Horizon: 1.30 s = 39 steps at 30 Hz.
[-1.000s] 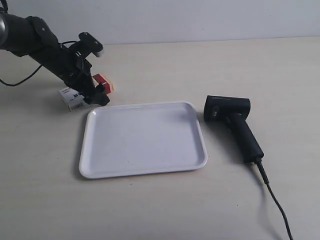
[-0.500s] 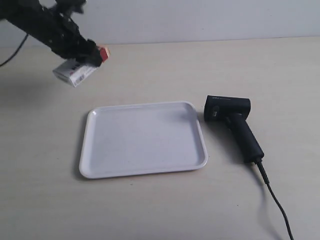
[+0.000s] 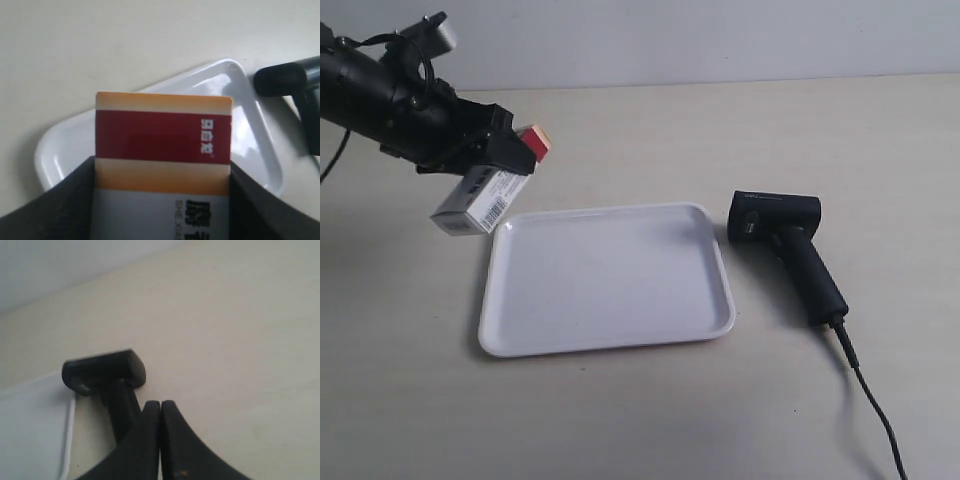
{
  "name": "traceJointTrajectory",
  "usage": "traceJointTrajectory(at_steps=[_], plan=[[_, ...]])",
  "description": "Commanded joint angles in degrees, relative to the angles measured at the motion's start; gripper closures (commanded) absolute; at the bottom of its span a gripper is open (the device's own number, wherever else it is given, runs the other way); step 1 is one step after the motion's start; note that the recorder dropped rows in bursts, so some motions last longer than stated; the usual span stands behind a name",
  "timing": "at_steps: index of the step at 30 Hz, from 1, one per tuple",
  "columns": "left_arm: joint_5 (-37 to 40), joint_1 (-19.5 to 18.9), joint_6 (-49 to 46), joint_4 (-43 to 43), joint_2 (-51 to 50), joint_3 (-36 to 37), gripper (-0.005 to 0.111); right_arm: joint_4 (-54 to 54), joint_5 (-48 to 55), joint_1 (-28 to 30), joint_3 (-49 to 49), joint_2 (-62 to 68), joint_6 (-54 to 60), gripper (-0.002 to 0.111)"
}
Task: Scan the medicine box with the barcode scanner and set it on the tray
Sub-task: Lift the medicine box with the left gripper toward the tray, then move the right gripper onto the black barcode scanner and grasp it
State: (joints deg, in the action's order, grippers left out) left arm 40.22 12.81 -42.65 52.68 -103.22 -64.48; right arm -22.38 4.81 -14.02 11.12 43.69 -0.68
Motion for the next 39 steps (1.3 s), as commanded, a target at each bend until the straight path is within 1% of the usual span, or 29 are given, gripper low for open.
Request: traceJointTrajectory(at_steps=[1,3,7,10,12,16,25,27,29,30,31,32,33,35,37,39], plan=[[0.07,0.42,-7.88,6.35,0.43,1.70,0.105,0.44,-1.90,-4.91,10.22,22.12,0.68,0.100],[-0.04,0.42,-7.87,6.48,0.43,1.83,0.105,0.82,-1.13,-6.85,14.87,30.91,1.80,0.087],[-1.16,0.42,-7.87,5.87,0.43,1.83,0.105,1.17,1.41,-8.70,23.57,43.81,4.12,0.055],[-2.67,0.42,-6.36,5.00,0.43,1.83,0.105,1.73,6.04,-10.28,28.54,50.35,5.20,0.038],[-3.34,0.42,-5.93,4.55,0.43,1.83,0.105,1.73,7.09,-11.29,30.47,52.92,7.07,0.031],[-3.46,0.66,-4.85,3.34,0.11,1.83,0.105,2.04,4.88,-11.97,32.66,56.92,9.06,0.027],[-4.18,2.51,-4.83,2.98,-0.48,1.83,0.105,2.04,0.67,-11.97,33.48,61.75,10.10,0.027],[-4.54,2.67,-4.83,2.76,-0.48,1.83,0.105,2.91,0.22,-11.97,33.48,61.99,11.14,0.028],[-4.54,2.67,-4.83,2.09,-0.48,1.83,0.105,3.27,-0.74,-11.97,33.48,62.36,11.14,0.037],[-4.54,2.67,-4.68,1.93,-0.48,1.83,0.105,3.27,-1.53,-11.97,33.48,62.36,11.14,0.048],[-4.28,2.67,-4.68,1.81,-0.58,1.83,0.105,3.27,-1.94,-11.97,33.48,62.36,11.25,0.055],[-4.29,2.67,-4.68,1.71,-1.14,1.83,0.105,3.56,-2.25,-11.97,33.48,62.36,11.78,0.070],[-4.29,2.76,-4.68,1.71,-2.00,1.83,0.105,3.56,-2.04,-11.97,33.48,62.36,11.78,0.080],[-4.96,2.76,-4.68,1.71,-4.01,1.83,0.105,3.56,-1.28,-11.97,33.48,62.36,11.88,0.096],[-6.20,2.76,-4.68,1.88,-6.04,1.83,0.105,3.56,0.85,-11.97,33.48,60.26,12.28,0.108],[-6.46,2.76,-4.68,1.75,-6.49,1.69,0.105,3.56,4.69,-11.97,33.48,55.85,12.83,0.108]])
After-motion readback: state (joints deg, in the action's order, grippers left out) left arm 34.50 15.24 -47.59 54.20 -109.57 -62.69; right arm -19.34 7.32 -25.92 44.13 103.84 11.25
